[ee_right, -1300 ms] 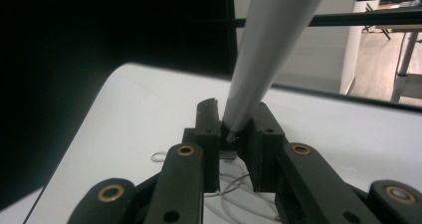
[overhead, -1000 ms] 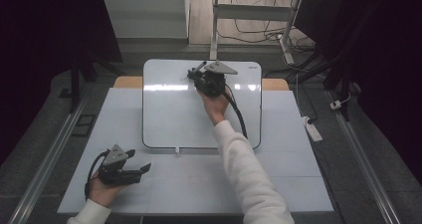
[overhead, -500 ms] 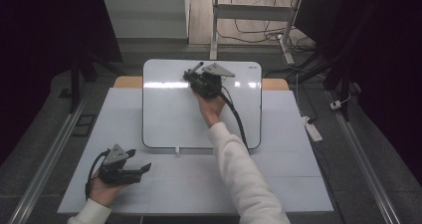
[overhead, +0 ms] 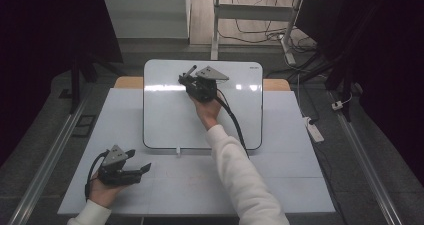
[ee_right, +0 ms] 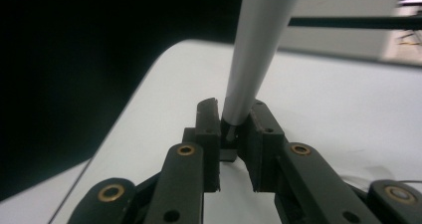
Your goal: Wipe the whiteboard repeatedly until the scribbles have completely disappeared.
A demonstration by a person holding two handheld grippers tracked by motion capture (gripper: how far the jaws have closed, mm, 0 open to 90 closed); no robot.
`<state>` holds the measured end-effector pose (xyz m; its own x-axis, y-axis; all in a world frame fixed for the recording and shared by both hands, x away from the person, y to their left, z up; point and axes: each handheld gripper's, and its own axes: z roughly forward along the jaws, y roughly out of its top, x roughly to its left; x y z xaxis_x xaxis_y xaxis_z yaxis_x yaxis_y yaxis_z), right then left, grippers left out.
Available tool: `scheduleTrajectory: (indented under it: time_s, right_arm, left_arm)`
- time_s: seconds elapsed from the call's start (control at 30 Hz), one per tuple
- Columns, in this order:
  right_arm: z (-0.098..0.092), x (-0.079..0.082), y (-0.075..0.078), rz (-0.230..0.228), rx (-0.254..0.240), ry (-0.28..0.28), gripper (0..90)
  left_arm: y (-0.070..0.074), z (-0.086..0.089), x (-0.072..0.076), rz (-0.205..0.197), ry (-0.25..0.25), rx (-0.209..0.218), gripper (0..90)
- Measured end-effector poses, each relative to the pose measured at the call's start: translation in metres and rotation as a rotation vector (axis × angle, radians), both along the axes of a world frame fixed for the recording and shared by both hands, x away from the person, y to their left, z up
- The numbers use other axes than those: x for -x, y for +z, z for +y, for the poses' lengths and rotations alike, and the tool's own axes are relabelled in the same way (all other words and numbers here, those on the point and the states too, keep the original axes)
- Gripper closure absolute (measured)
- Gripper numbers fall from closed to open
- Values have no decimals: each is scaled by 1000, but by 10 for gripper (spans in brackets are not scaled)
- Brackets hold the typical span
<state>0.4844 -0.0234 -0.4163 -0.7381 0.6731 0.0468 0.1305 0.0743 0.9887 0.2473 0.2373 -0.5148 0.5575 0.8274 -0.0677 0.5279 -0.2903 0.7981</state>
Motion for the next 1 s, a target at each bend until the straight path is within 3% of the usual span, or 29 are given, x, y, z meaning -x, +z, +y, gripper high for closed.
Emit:
scheduleTrajectory:
  time_s: [0.07, 0.13, 0.17, 0.2, 0.23, 0.3, 0.37, 0.43, 0.57, 0.63, 0.67, 0.7, 0.8, 0.9, 1.0]
  right_arm:
    - [-7, -3, 3, 2, -35, -36, 780]
    - [3, 3, -1, 1, 4, 15, 780]
    - [3, 3, -1, 1, 4, 15, 780]
    - [10, 8, -5, -15, 54, 50, 780]
    - [10, 8, -5, -15, 54, 50, 780]
    - [3, 5, -3, -11, 41, 32, 780]
    - [-9, -1, 1, -3, -14, -28, 780]
    - [-13, -2, 3, 3, -35, -37, 780]
    - [-2, 9, -5, -11, 62, 53, 780]
    - [-11, 7, -4, -5, 64, 49, 780]
    - [-18, 5, -1, -10, 58, 5, 780]
    - [-33, 0, 5, -1, 6, -55, 780]
    - [-32, 3, 5, -8, 10, -56, 780]
    - [-18, 11, -4, -20, 75, 29, 780]
    - [-28, 5, -1, -16, 53, -2, 780]
  left_arm:
    - [0, 0, 0, -1, 0, 0, 224]
    - [-1, 0, -1, 4, -1, -2, 224]
    - [-1, 0, -1, 4, -1, -1, 224]
    - [-1, 0, -1, 4, -1, -1, 224]
    - [-1, 0, -1, 3, -2, -2, 224]
    - [0, 0, 0, 1, -2, -3, 224]
    - [0, 0, 1, -2, -2, -1, 224]
    - [0, 0, 0, 0, -1, -1, 224]
    - [-1, 1, -1, 4, 0, -1, 224]
    - [-1, 1, 1, 0, -2, -4, 225]
    - [0, 1, 1, 1, -1, -3, 225]
    - [0, 1, 1, 0, 0, -1, 225]
    - [0, 0, 0, -1, 0, -6, 225]
    - [-1, 0, -1, 2, 0, -5, 225]
    - [-1, 1, 0, 0, 3, -2, 225]
